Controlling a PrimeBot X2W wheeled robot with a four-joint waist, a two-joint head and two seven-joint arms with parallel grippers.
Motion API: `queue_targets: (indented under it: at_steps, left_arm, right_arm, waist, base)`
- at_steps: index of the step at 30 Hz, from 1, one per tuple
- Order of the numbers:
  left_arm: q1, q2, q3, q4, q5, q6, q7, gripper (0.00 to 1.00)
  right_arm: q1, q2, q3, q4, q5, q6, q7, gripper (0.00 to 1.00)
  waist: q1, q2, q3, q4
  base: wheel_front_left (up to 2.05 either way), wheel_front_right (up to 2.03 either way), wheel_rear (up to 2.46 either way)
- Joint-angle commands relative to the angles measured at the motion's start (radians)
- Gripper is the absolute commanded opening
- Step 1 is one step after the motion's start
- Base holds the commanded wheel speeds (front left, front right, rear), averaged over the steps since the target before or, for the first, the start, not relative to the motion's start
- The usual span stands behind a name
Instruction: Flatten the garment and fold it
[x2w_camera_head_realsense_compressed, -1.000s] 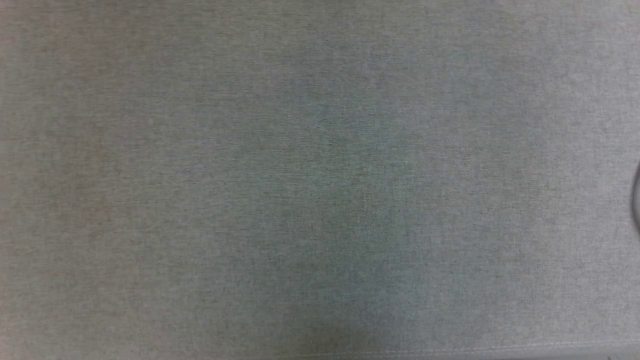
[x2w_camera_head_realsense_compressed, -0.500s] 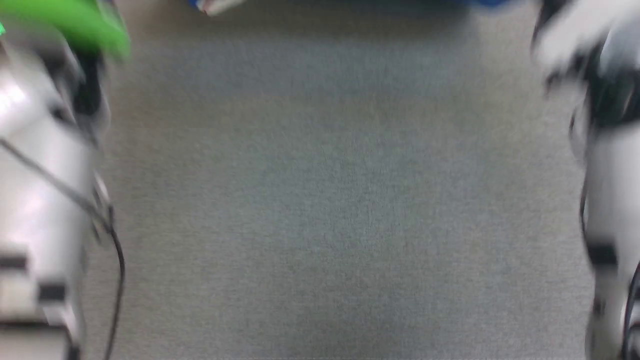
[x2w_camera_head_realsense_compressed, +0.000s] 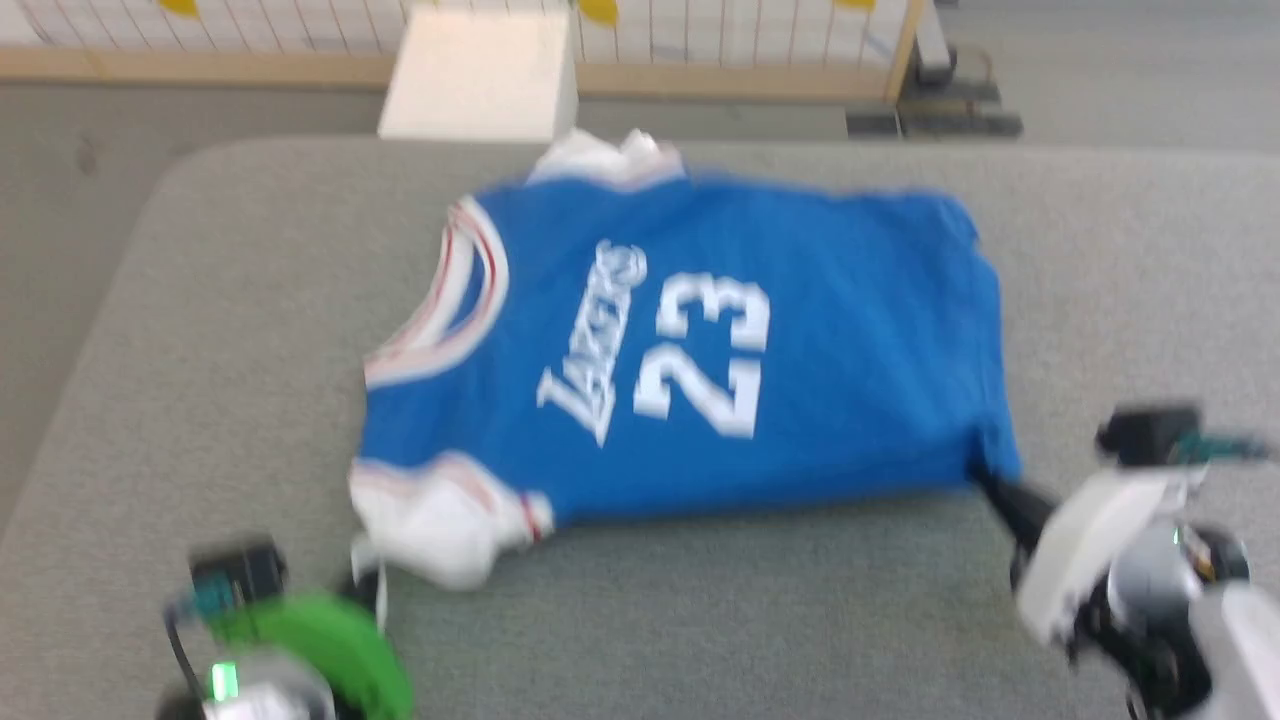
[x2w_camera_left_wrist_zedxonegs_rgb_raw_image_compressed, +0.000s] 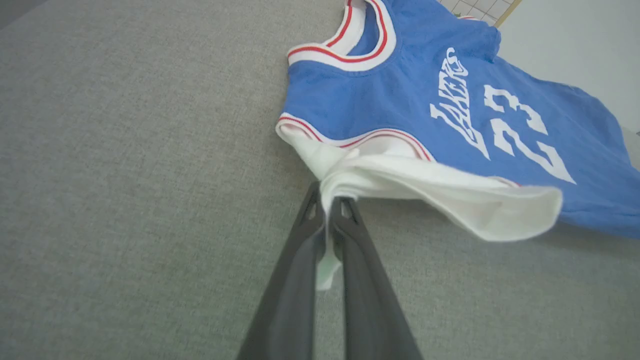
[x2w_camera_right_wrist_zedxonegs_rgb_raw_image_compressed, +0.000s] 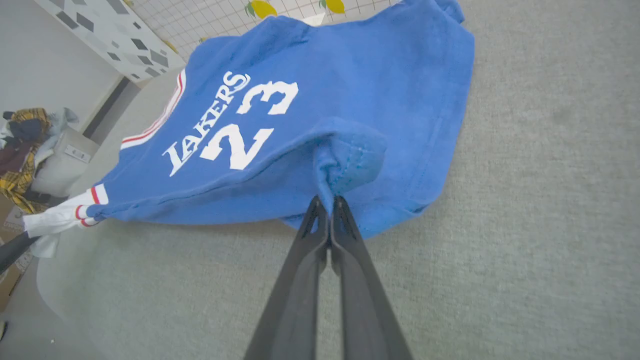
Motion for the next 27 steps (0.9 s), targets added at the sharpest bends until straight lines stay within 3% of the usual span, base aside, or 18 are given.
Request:
queue_targets:
  at_steps: [1, 8, 12, 18, 27]
  left_arm:
    - [0.047, 0.013, -0.008, -0.015, 0.000, 0.016, 0.022, 0.00]
    - [0.261, 0.033, -0.050, -0.067, -0.053, 0.097, 0.174, 0.00]
    - [0.330, 0.023, -0.032, -0.142, -0.103, 0.124, 0.200, 0.00]
    - [0.240, 0.048, -0.014, -0.234, -0.059, 0.106, 0.160, 0.00]
    - [-0.051, 0.106, -0.057, -0.264, 0.046, 0.036, 0.208, 0.00]
  right_arm:
    - [0.036, -0.023, 0.021, -0.014, -0.014, -0.001, 0.000, 0.00]
    - [0.205, -0.101, 0.078, -0.031, -0.040, -0.001, 0.067, 0.00]
    - [0.269, -0.090, 0.037, -0.044, -0.031, -0.001, 0.134, 0.00]
    - [0.237, -0.068, -0.017, -0.083, -0.070, -0.001, 0.152, 0.00]
    - [0.078, -0.012, -0.107, -0.126, -0.168, -0.001, 0.263, 0.00]
  waist:
    - [0.0001, 0.0000, -0.066, 0.024]
    - [0.0001, 0.0000, -0.101, 0.018]
    - [0.0001, 0.0000, -0.100, 0.012]
    - [0.0001, 0.0000, -0.056, 0.006]
    - [0.0001, 0.0000, 0.083, -0.004]
  base:
    - [0.00, 0.00, 0.00]
    - [0.00, 0.00, 0.00]
    - [0.00, 0.00, 0.00]
    - [0.00, 0.00, 0.00]
    - [0.00, 0.00, 0.00]
